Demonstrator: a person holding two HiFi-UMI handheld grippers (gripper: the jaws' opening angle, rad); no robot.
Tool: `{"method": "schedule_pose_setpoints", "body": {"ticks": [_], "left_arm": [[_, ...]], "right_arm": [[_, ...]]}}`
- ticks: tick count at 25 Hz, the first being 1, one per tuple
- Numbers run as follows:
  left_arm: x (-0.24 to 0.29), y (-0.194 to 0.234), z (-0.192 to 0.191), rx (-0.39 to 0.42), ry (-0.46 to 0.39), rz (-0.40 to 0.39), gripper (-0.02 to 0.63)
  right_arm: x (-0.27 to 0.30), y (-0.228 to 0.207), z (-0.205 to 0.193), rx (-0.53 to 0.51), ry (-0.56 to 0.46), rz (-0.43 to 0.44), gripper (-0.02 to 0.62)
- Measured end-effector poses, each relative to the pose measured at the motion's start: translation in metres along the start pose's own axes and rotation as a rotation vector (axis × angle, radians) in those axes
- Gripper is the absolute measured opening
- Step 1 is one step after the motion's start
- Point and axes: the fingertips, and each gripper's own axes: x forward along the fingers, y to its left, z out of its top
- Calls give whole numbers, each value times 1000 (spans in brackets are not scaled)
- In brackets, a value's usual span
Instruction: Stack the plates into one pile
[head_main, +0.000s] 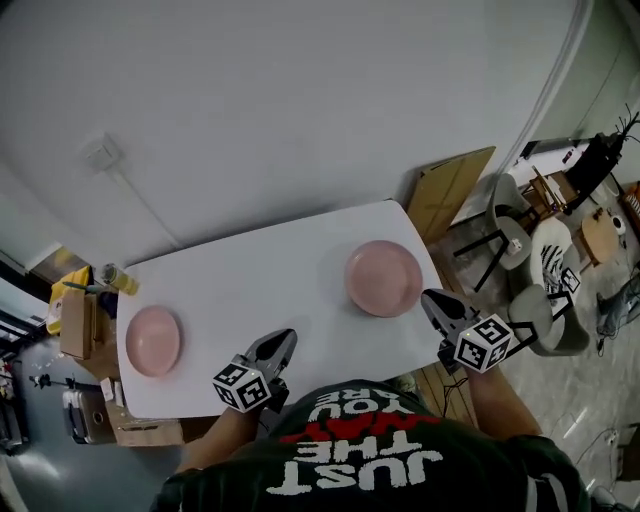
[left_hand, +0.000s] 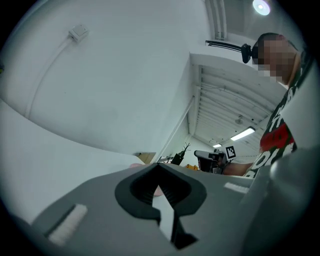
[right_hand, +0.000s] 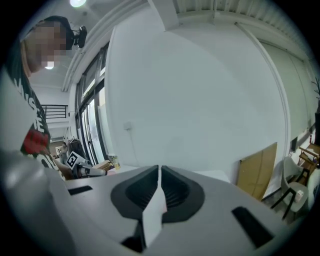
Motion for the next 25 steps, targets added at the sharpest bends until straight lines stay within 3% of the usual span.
{"method": "schedule_pose_setpoints", "body": {"ticks": [5,9,13,17,19,25], "left_arm": [[68,-34,-5,32,-48,81,8],[132,-63,-27,-31,-70,185,8],[176,-73,-54,-58,3,296,9],[185,-56,-77,-92,78,393,11],[186,-37,-96,-149,123,436,22],[202,27,-147,-494,156,549,149]], "right_arm": [[-17,-68,10,-36,-17,108,8],[-29,-118,16,-49,5,233,8],[-39,-150,20,-61,44,331,8],[-38,-160,23,-70,45,367,8],[-34,-159,24,-70,36,367,8],[-33,-151,9,-93,98,375,8]]}}
